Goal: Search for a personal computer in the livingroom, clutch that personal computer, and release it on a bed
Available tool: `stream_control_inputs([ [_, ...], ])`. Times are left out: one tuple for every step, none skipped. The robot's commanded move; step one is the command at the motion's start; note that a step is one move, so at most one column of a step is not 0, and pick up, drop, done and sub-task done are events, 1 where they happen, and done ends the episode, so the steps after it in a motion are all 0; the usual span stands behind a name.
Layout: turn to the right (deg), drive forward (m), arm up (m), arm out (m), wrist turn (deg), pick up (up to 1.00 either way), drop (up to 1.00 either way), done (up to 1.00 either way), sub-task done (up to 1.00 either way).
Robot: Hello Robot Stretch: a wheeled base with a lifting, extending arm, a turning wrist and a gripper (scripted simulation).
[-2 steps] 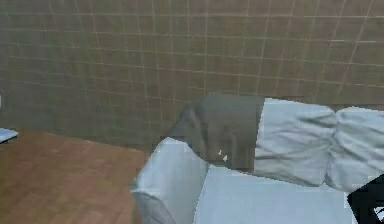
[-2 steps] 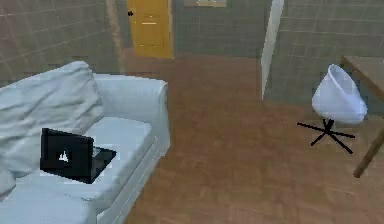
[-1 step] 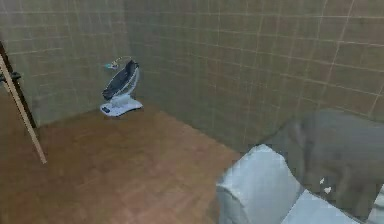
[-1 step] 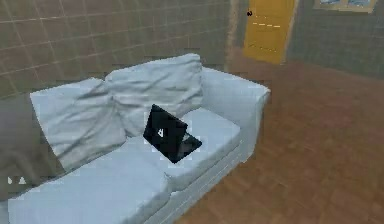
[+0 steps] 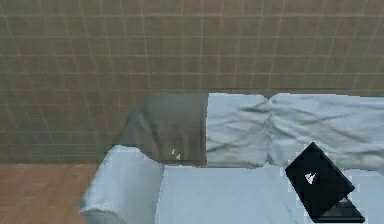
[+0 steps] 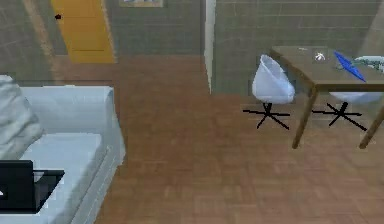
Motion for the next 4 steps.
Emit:
stream_control_inputs([
  [45.0,0.0,0.0,0.0,0.0,0.0,0.0,0.0,0.0],
  [24.0,0.0,0.0,0.0,0.0,0.0,0.0,0.0,0.0],
  [0.0,0.4,0.0,0.0,0.0,0.0,0.0,0.0,0.0],
  [-45.0,0.0,0.0,0.0,0.0,0.0,0.0,0.0,0.0],
])
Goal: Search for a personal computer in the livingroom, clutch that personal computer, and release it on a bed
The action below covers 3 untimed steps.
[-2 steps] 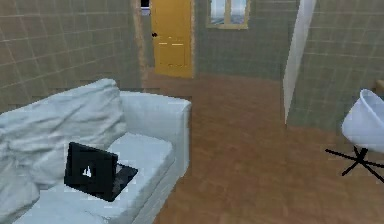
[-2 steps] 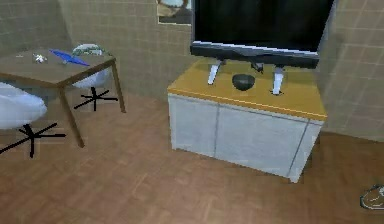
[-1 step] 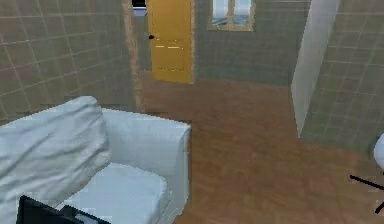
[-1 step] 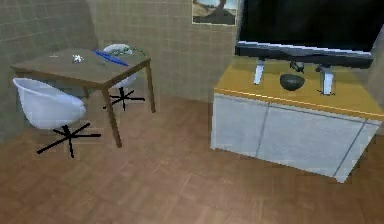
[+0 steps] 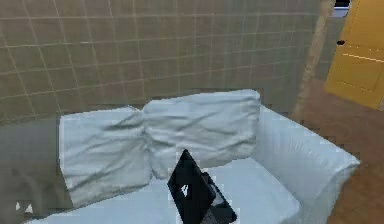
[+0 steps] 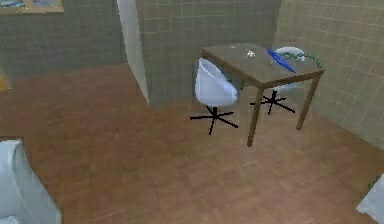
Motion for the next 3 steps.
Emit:
stream_control_inputs([
  [-45.0,0.0,0.0,0.0,0.0,0.0,0.0,0.0,0.0],
  [-36.0,0.0,0.0,0.0,0.0,0.0,0.0,0.0,0.0],
  [0.0,0.0,0.5,0.0,0.0,0.0,0.0,0.0,0.0],
])
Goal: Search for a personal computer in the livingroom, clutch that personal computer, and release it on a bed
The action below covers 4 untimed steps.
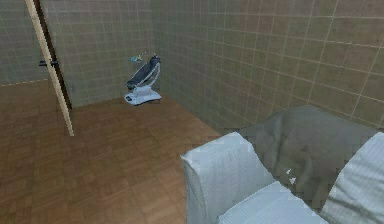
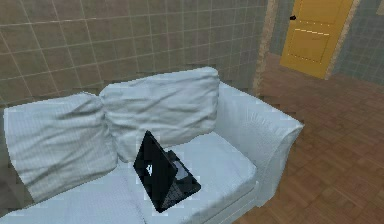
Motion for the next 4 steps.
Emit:
stream_control_inputs([
  [0.0,0.0,0.08,0.0,0.0,0.0,0.0,0.0,0.0],
  [0.0,0.0,0.0,0.34,0.0,0.0,0.0,0.0,0.0],
  [0.0,0.0,0.0,0.0,45.0,0.0,0.0,0.0,0.0],
  [0.0,0.0,0.0,0.0,45.0,0.0,0.0,0.0,0.0],
])
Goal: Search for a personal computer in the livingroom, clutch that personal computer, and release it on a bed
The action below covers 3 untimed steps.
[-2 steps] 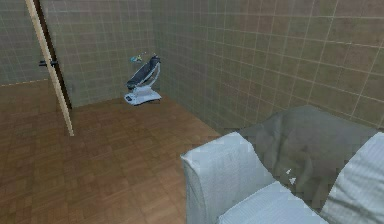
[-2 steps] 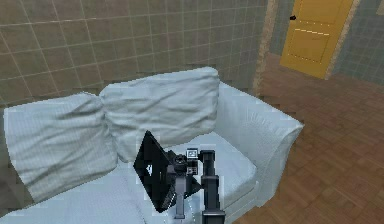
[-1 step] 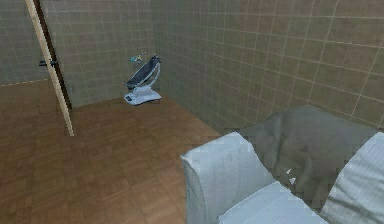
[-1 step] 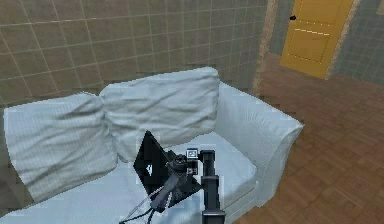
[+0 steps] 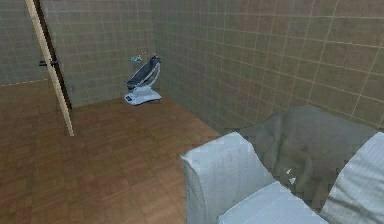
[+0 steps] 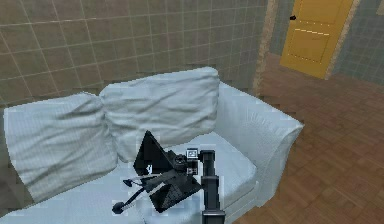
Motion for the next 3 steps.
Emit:
stream_control_inputs([
  [0.0,0.0,0.0,0.0,45.0,0.0,0.0,0.0,0.0],
  [0.0,0.0,-0.3,0.0,0.0,0.0,0.0,0.0,0.0],
  [0.0,0.0,0.0,0.0,0.0,1.0,0.0,0.0,0.0],
])
